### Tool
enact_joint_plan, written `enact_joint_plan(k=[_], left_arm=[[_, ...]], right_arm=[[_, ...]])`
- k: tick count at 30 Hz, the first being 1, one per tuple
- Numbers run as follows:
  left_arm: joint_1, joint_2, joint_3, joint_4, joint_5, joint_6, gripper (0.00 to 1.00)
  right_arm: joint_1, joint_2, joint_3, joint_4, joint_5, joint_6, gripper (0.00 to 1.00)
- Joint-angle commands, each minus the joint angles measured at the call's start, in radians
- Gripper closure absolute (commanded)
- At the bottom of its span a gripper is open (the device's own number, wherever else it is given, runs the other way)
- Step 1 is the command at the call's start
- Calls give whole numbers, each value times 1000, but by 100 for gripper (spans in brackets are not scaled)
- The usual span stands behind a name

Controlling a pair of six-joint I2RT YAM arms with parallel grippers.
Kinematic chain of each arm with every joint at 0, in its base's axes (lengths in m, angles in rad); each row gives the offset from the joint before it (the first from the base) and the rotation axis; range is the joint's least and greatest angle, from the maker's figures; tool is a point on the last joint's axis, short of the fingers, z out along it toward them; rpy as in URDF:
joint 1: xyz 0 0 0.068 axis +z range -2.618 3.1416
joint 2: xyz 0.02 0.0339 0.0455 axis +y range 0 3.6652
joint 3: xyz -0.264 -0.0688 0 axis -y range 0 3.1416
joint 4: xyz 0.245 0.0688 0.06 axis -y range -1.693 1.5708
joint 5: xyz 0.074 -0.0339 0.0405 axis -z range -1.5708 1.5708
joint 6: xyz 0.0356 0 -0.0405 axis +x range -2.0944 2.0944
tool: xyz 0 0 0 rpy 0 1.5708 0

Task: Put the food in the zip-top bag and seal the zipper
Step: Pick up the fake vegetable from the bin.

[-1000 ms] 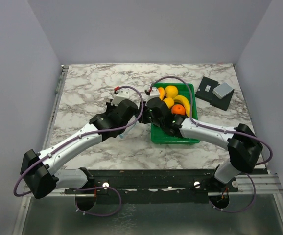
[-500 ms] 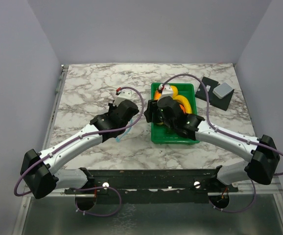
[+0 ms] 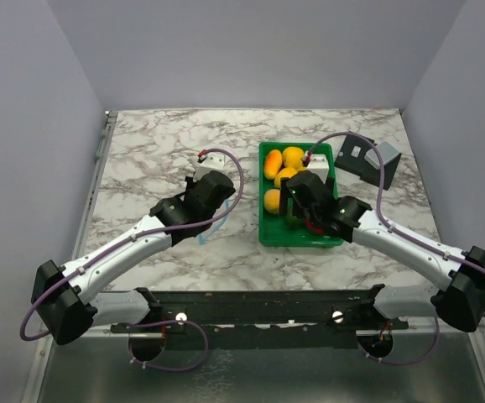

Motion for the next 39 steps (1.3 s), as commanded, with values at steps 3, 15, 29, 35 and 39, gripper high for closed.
enact_joint_plan(k=[3, 15, 29, 35, 39], left_arm=[[2, -37, -17, 22, 42, 15, 100], [2, -53, -23, 27, 49, 21, 100], [2, -60, -25, 29, 50, 25, 100], [2, -59, -26, 28, 49, 27, 100], [2, -59, -26, 28, 49, 29, 100]], right_arm=[[-75, -54, -84, -144, 53, 113, 4], [-153, -60, -200, -131, 27, 240, 2], [-235, 39, -226, -32, -28, 204, 2], [-248, 68, -237, -2, -44, 206, 4], [-255, 78, -254, 14, -54, 211, 7]])
